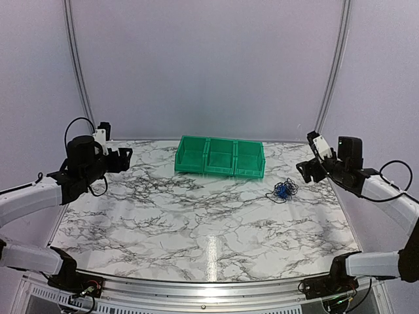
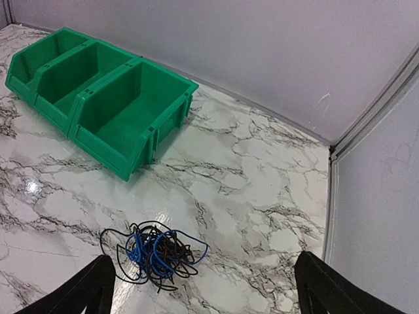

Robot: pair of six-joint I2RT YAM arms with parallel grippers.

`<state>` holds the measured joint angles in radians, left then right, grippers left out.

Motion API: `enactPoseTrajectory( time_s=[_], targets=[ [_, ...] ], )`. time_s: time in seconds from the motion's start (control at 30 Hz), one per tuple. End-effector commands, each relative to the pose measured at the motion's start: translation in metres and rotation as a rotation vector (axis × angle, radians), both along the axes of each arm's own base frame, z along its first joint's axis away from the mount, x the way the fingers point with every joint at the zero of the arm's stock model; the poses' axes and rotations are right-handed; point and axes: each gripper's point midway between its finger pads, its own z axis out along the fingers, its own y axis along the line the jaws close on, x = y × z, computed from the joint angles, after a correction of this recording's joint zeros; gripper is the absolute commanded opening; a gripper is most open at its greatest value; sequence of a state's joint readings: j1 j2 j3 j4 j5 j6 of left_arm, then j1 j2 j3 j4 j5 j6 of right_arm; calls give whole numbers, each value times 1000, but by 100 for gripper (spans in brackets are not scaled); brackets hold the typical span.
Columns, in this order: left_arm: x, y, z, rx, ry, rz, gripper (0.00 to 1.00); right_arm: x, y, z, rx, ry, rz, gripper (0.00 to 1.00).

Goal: Untangle the cables

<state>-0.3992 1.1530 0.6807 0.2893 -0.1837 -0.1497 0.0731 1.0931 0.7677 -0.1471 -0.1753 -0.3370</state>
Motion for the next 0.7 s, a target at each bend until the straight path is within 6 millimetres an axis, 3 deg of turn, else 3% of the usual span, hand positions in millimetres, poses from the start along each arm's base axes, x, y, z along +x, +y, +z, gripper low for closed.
enactPoseTrajectory(
  time_s=[0.0,0.2,0.37,0.47,0.67],
  targets=[
    [3,-19,5,-57,-40,-106,88,-2,-7,-7,-21,-20,0,96],
    [2,-35,-1,-66,-31,-174,90,5,-13,-41,-122,66,39,98],
    [2,-43,-4,-59,-26,-195,90,23,-12,-66,-141,181,71,94],
    [2,-47,-7,-41,-11,-195,89,41,-22,-84,-156,246,18,87],
    [-1,-69,-14,-56,21,-273,87,66,-24,-115,-151,366,5,81]
  ],
)
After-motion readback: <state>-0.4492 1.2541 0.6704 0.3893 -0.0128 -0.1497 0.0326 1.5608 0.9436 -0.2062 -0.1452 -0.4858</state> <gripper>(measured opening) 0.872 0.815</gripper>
